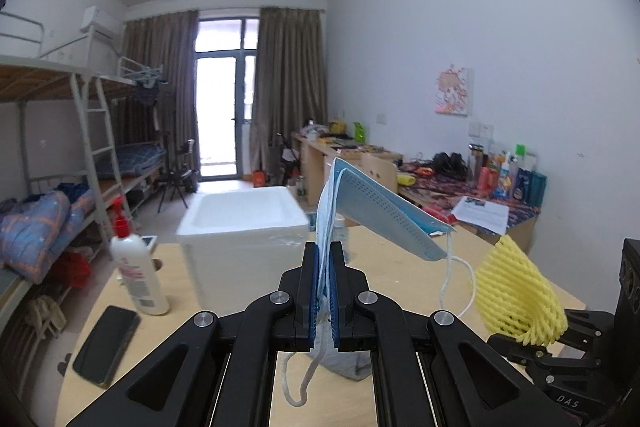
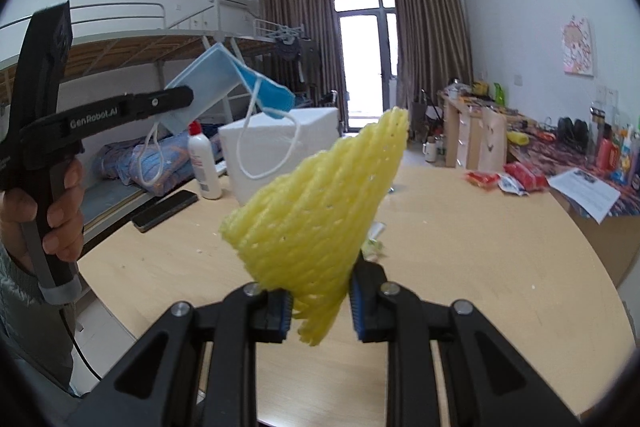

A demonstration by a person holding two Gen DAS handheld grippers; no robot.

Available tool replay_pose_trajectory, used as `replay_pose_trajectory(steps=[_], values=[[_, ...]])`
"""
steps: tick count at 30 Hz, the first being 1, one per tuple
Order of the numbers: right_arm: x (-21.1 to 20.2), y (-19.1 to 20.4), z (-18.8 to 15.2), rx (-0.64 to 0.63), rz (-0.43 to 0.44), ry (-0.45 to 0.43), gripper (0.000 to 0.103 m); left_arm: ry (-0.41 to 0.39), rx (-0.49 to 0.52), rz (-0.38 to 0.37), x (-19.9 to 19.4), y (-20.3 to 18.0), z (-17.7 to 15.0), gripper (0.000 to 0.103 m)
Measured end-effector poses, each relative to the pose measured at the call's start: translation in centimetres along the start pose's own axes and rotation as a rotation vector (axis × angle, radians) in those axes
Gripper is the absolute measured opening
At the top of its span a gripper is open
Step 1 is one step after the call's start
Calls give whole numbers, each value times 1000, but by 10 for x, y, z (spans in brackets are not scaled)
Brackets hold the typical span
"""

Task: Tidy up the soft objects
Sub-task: 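Carry the mask and the yellow net toward the white foam box with both grippers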

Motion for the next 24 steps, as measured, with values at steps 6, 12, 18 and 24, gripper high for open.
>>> replay_pose_trajectory(steps=[6,12,18,24], values=[[-3,20,12,-51,26,-24,27,-33,-34,58,-25,23,-6,5],[-2,44,22,-106,57,-42,27,-46,-58,127,-46,47,-16,5],[9,63,30,-133,107,-56,27,-45,-63,197,-54,63,-24,5],[22,70,37,-142,136,-51,27,-41,-86,245,-55,79,-24,5]])
Point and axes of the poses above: each gripper's, at about its wrist camera, not at the fingertips, and x roughly the way its jaws point, y to its left, z to its top, the point moved 5 cm from there along x, roughly the way its jaws point, and after that the axes turned 5 degrees about z, right-handed, at the moved point
